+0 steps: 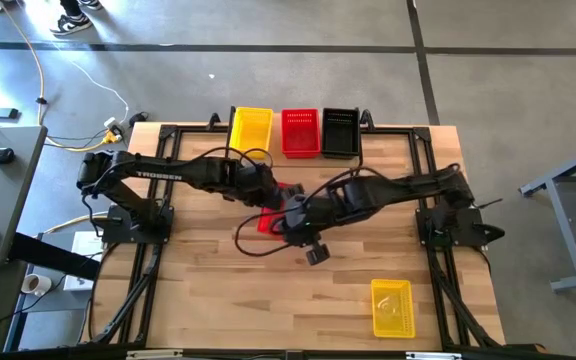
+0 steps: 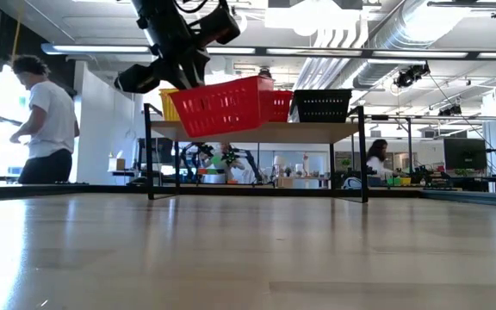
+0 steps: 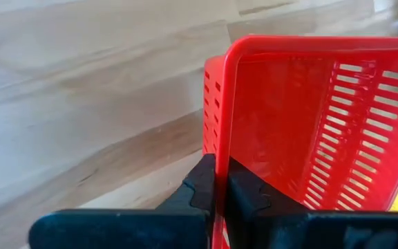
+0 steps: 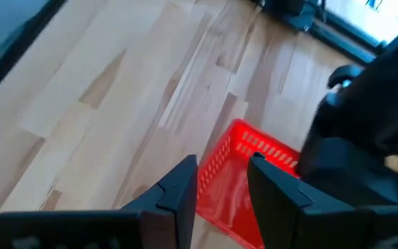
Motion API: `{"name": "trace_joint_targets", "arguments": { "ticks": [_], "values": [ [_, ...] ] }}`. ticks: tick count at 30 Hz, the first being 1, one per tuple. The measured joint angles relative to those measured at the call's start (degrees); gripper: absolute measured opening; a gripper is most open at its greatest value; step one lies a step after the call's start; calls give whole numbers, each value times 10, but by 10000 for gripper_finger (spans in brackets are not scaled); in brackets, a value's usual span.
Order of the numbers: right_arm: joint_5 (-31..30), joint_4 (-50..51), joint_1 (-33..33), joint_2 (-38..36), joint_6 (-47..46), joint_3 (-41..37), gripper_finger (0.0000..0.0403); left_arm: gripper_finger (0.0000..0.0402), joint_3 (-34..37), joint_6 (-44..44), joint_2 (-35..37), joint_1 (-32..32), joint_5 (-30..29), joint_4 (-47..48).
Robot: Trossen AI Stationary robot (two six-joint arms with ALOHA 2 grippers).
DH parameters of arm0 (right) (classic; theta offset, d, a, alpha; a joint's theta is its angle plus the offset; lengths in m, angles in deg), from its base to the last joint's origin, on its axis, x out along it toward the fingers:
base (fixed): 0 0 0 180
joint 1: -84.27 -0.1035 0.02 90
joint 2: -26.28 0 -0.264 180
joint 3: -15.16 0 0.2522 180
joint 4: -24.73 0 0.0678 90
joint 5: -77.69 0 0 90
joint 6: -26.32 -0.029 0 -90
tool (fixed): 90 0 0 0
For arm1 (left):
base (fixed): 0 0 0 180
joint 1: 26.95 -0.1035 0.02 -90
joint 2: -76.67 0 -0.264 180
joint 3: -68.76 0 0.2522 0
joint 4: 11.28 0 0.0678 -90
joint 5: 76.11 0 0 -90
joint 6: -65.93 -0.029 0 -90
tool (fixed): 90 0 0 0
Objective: Stack baskets on shelf by color
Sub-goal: Stack the red bin on the stacked red bin on the shelf
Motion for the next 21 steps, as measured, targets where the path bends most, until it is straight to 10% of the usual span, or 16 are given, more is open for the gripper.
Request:
{"name": "trace_joint_targets", "arguments": {
  "ticks": [21],
  "values": [
    [-63,68,-1,94,-120,0,112,3,0,22,-2,0,-29,-67]
  ]
}}
